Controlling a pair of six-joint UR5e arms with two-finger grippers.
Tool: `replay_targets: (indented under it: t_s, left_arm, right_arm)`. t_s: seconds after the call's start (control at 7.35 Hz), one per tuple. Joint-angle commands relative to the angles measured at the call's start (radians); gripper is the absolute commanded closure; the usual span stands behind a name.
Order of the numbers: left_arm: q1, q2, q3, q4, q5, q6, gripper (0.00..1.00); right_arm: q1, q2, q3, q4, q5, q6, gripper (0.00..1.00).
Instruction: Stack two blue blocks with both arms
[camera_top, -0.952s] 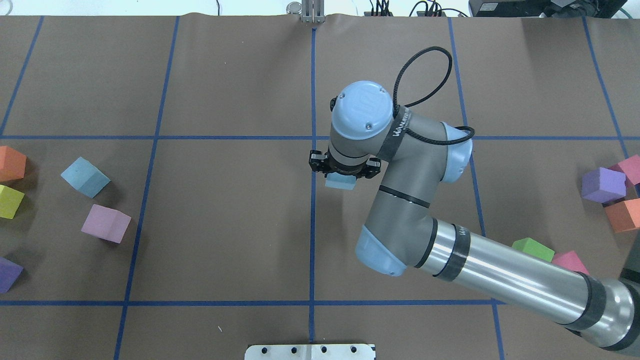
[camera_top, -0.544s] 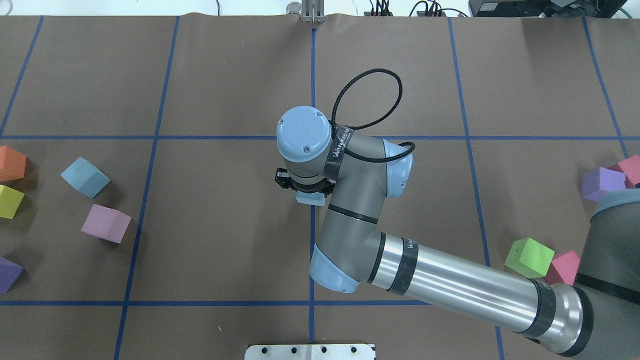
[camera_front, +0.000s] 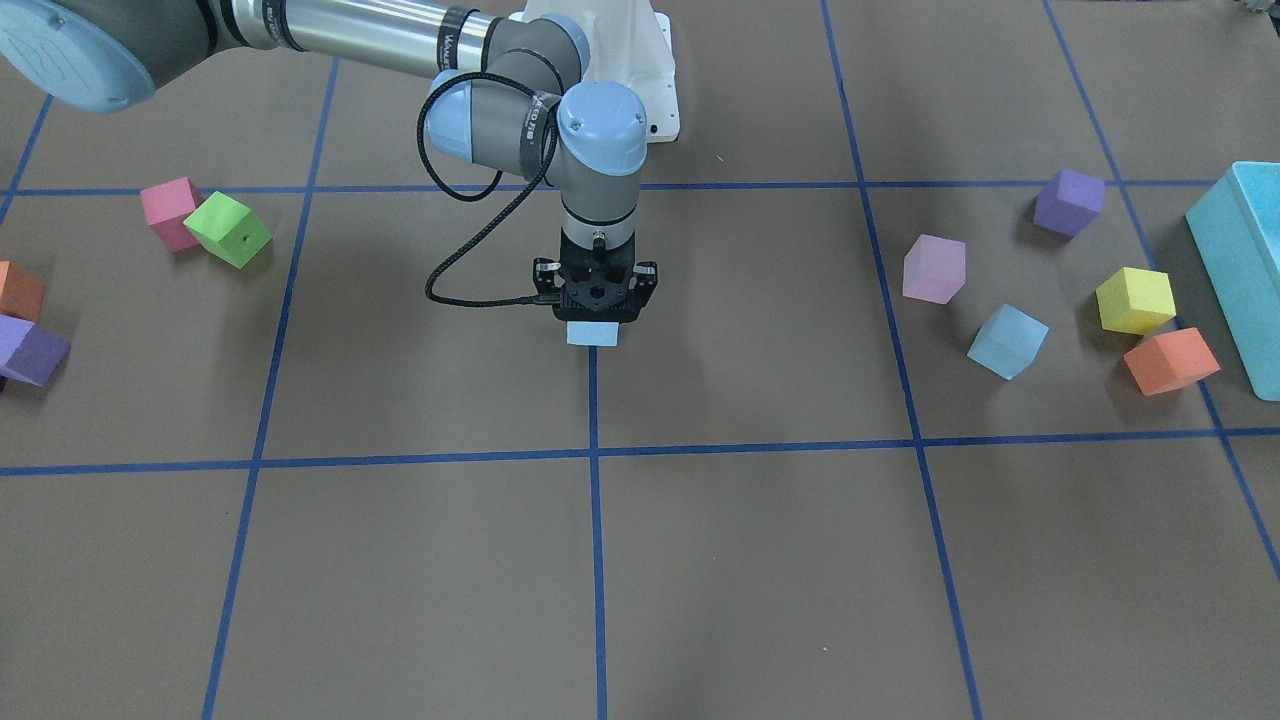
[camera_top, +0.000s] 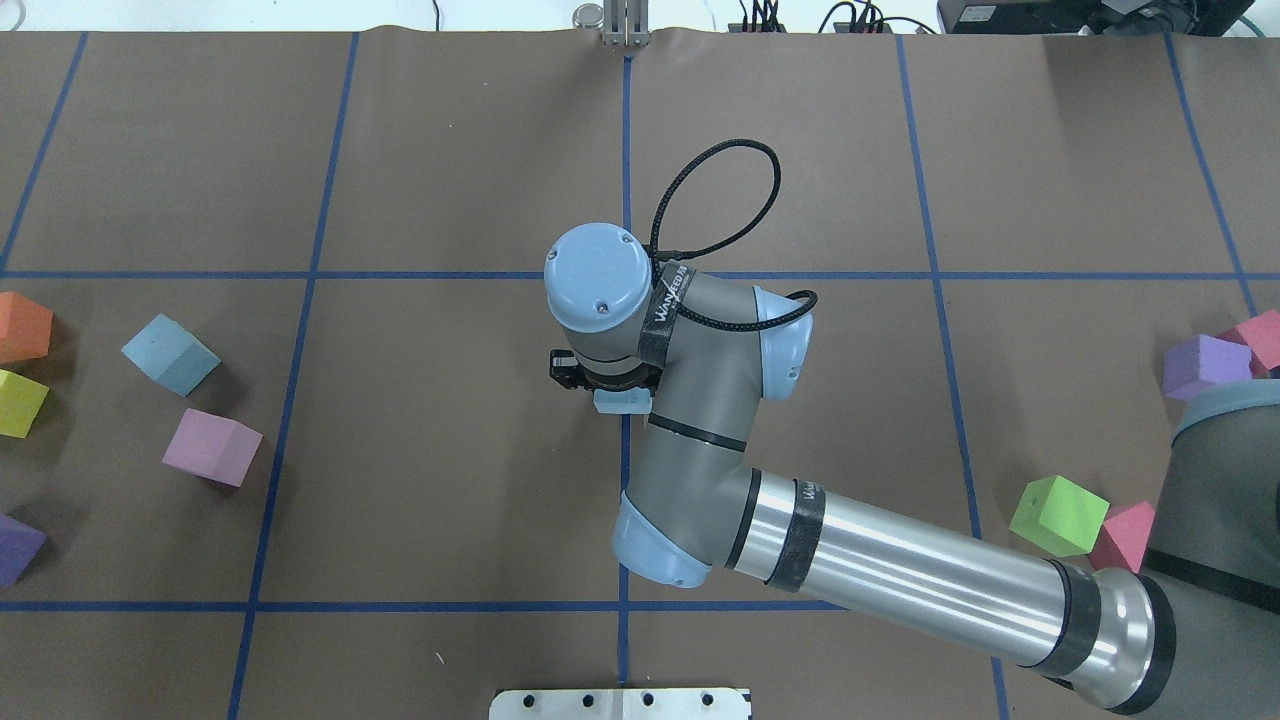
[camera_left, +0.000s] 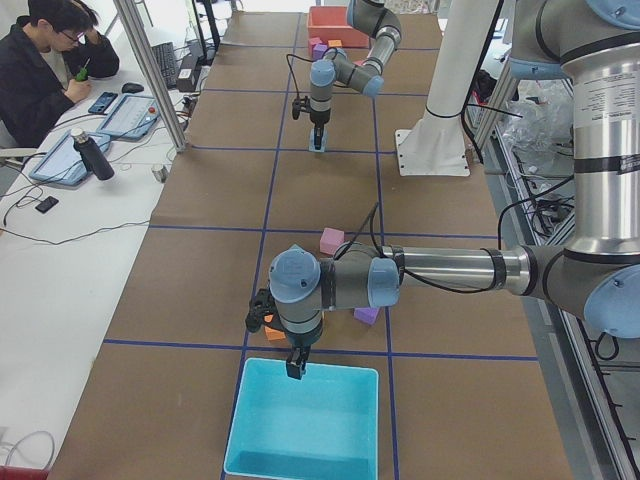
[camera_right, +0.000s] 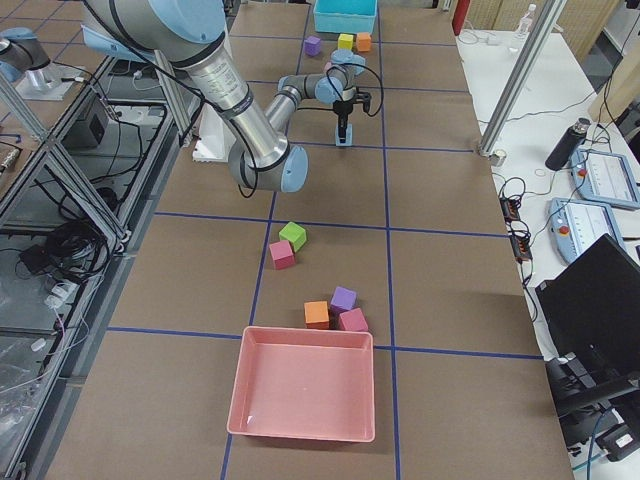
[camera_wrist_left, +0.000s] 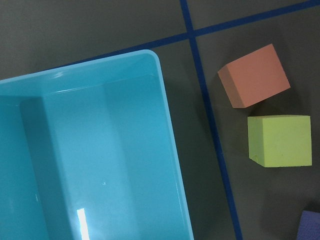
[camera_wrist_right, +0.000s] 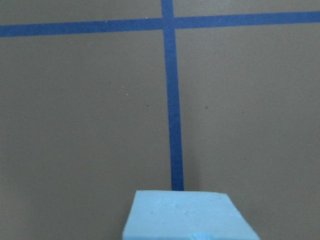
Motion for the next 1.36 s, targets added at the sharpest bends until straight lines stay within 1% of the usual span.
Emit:
replay_targets:
  t_s: [0.0,0.14,0.27,0.41,0.54,0.68,0.82,0.95,1.09,1.22]
  left_arm:
    - [0.0,0.0,0.0,0.0,0.0,-0.001,0.01]
    - [0.0,0.002,0.0,0.0,0.0,-0.001,0.01]
    - [0.0,0.0,0.0,0.0,0.0,-0.001,0.01]
    - [0.0,0.0,0.0,0.0,0.0,-0.002,0.01]
    - [0.0,0.0,0.0,0.0,0.002,-0.002,0.01]
    - [0.0,0.0,0.0,0.0,0.002,-0.002,0.01]
    - [0.0,0.0,-0.012,0.002,0.0,-0.002,0.01]
    - [0.0,-0.003,-0.052,0.0,0.0,-0.002,0.01]
    - [0.002,-0.015,-0.09,-0.006,0.0,-0.001,0.01]
    - [0.002,-0.034,-0.115,-0.073,0.005,-0.002,0.01]
  right_arm:
    - [0.001,-0.001,-0.049,0.07,-0.018,-0.012,0.07]
    - [0.001,-0.001,-0.055,0.087,-0.018,-0.014,0.01]
    - [0.007,0.0,-0.043,0.087,-0.013,-0.016,0.01]
    - [0.038,-0.001,0.015,0.065,0.025,-0.014,0.01]
    - [0.073,-0.006,0.103,-0.042,0.078,-0.016,0.01]
    - [0.102,-0.013,0.195,-0.126,0.08,-0.016,0.01]
    - [0.128,-0.028,0.234,-0.17,0.082,-0.017,0.0]
    - [0.176,-0.059,0.274,-0.176,0.083,-0.041,0.0]
    - [0.229,-0.109,0.315,-0.175,0.083,-0.108,0.0]
    - [0.292,-0.148,0.33,-0.173,0.105,-0.196,0.0]
